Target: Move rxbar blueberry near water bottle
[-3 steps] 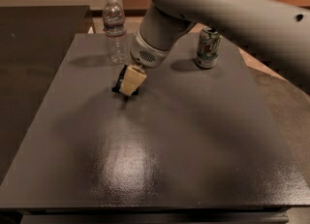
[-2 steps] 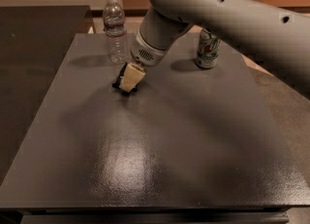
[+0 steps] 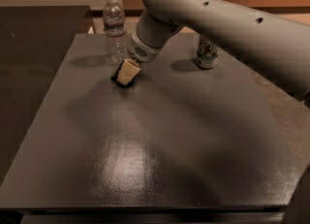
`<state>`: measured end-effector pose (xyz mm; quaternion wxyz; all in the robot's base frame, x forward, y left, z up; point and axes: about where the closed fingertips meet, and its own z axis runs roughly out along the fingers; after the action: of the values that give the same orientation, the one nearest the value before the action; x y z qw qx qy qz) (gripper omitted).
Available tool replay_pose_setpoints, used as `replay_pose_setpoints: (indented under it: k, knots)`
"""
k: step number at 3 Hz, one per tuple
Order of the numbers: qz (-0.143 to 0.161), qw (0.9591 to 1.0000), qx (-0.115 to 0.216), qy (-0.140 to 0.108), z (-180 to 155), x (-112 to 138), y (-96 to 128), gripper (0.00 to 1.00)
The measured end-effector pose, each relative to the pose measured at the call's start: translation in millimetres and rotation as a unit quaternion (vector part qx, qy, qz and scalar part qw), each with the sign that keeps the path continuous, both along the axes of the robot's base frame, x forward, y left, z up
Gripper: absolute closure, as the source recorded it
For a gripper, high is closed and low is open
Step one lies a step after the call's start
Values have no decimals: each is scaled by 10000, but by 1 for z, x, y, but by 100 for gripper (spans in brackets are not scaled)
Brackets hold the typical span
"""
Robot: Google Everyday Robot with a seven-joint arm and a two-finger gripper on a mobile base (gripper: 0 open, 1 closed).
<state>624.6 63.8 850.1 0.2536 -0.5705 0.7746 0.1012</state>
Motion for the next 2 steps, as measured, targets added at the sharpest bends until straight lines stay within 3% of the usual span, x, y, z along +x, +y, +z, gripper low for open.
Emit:
replay_pose_setpoints:
  k: [1,2]
  knots:
    - [-181,9998,-64,-53,-7,18,0,59]
    - [-162,9998,-67,-41,-8,16,1,36]
